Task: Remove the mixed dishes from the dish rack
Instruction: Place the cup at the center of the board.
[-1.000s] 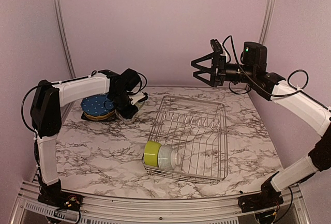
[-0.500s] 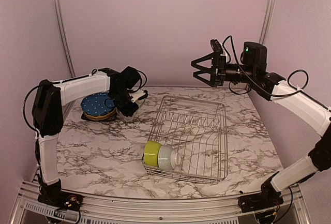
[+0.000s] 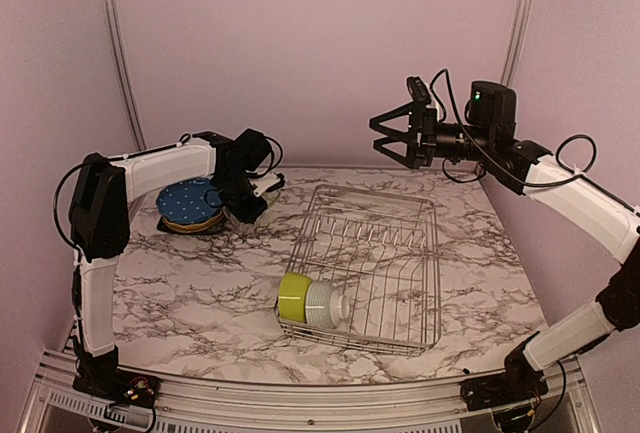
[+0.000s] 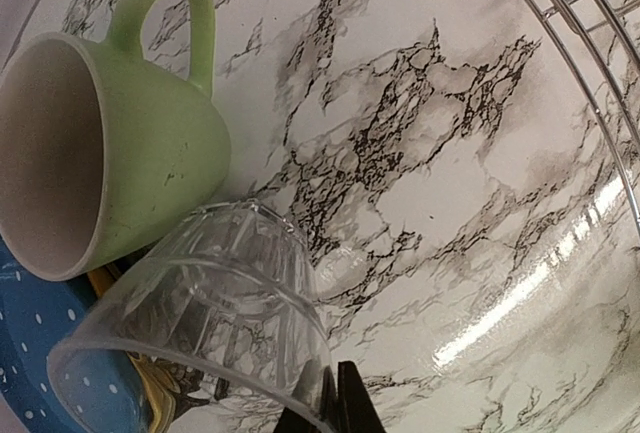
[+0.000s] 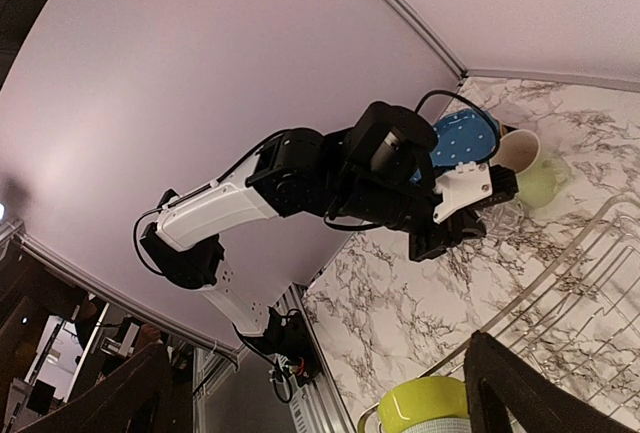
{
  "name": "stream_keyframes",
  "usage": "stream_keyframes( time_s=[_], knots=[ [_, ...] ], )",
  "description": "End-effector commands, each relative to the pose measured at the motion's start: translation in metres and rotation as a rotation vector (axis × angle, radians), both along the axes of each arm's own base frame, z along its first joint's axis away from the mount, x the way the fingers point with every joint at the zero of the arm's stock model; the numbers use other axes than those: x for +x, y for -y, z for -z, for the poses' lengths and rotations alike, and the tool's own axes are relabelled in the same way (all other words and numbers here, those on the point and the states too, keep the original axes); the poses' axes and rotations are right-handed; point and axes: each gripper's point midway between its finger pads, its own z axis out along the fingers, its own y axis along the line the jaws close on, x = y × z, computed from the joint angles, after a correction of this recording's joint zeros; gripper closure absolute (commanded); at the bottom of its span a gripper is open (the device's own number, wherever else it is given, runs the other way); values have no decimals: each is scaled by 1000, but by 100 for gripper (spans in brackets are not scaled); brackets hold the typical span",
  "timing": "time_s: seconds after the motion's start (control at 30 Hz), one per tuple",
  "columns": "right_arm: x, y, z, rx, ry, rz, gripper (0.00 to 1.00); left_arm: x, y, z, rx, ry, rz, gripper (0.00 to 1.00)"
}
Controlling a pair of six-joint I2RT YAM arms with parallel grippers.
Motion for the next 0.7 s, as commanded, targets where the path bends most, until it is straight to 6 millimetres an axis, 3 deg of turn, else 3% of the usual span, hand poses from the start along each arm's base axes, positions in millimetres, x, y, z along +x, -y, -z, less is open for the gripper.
stream_keyframes(
  time_s=[0.0, 0.3, 0.67],
  knots=[
    [1, 1, -4, -2, 15, -1, 2, 22, -2, -9, 2, 64, -6, 100],
    [2, 0, -3, -7, 10, -6, 2, 18, 1, -12, -14, 55, 16, 100],
    [7, -4, -2, -4, 7, -16, 2, 7, 3, -1, -25, 9, 39, 99]
  ],
)
